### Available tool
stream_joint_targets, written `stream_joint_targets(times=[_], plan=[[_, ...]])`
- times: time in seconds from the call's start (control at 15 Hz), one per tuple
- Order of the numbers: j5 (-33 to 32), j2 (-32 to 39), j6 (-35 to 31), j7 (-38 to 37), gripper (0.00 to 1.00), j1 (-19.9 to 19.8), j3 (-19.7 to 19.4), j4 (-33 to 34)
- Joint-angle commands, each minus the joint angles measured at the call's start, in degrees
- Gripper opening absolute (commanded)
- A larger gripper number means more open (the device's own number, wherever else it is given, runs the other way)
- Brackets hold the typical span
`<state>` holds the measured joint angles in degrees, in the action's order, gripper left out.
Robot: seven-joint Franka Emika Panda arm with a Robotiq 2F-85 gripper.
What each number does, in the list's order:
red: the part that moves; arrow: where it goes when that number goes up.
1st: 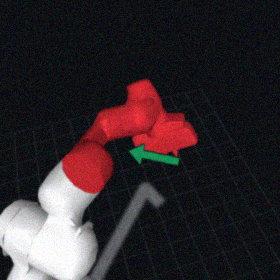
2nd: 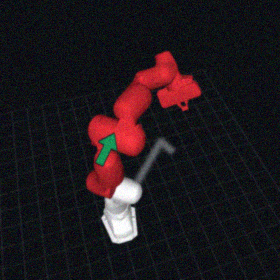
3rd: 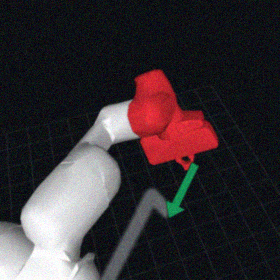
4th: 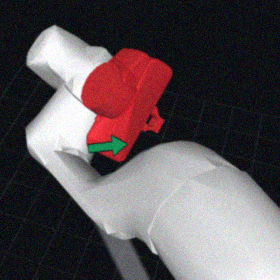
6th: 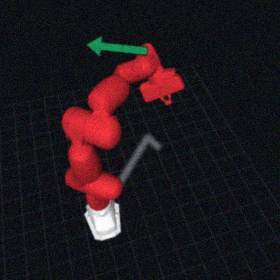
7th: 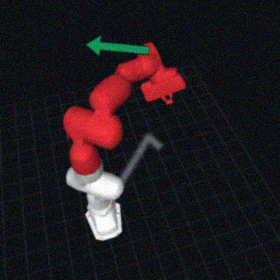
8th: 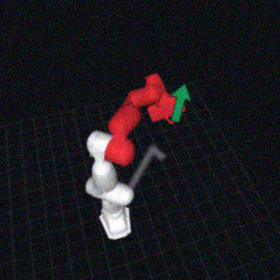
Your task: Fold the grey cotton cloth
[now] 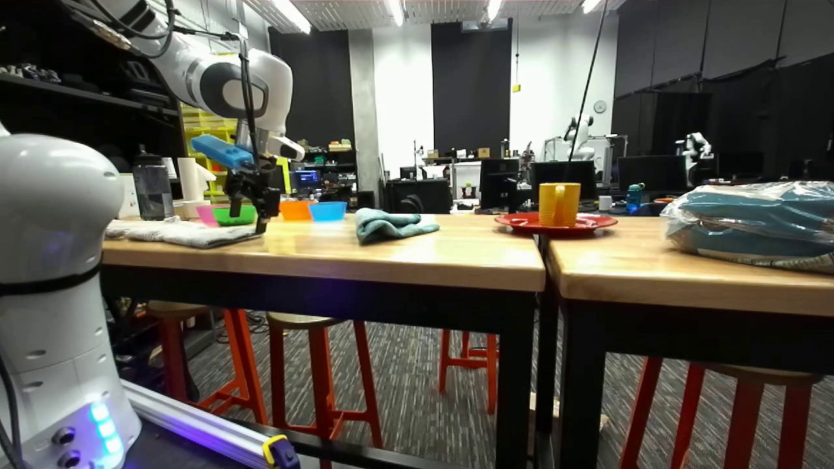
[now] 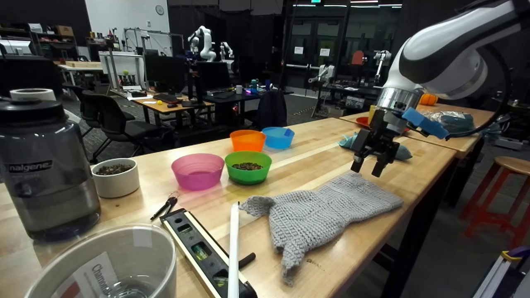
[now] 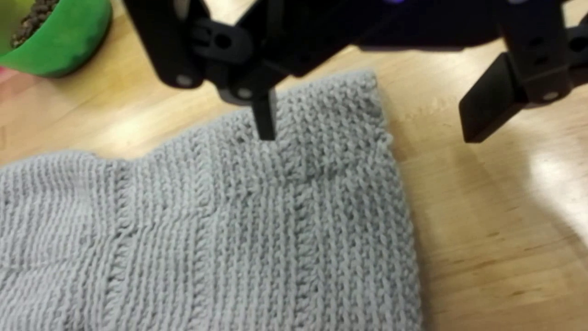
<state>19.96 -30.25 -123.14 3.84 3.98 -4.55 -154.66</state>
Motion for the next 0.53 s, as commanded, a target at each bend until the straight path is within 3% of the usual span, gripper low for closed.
stream_joint_targets(times=[0.0, 0.13, 0.2, 0.27, 0.47], plan=[[2.04, 0.84, 1.43, 1.2, 1.0, 1.12, 0.54, 0.05], [2.25, 1.56, 1.8, 1.27, 1.0, 1.55, 0.76, 0.06], [2.22, 1.84, 1.89, 1.19, 0.93, 1.71, 0.92, 0.02], [1.9, 1.99, 1.69, 0.9, 0.74, 1.71, 1.23, -0.06], [1.56, 2.09, 1.61, 0.48, 0.53, 1.61, 1.77, -0.02]])
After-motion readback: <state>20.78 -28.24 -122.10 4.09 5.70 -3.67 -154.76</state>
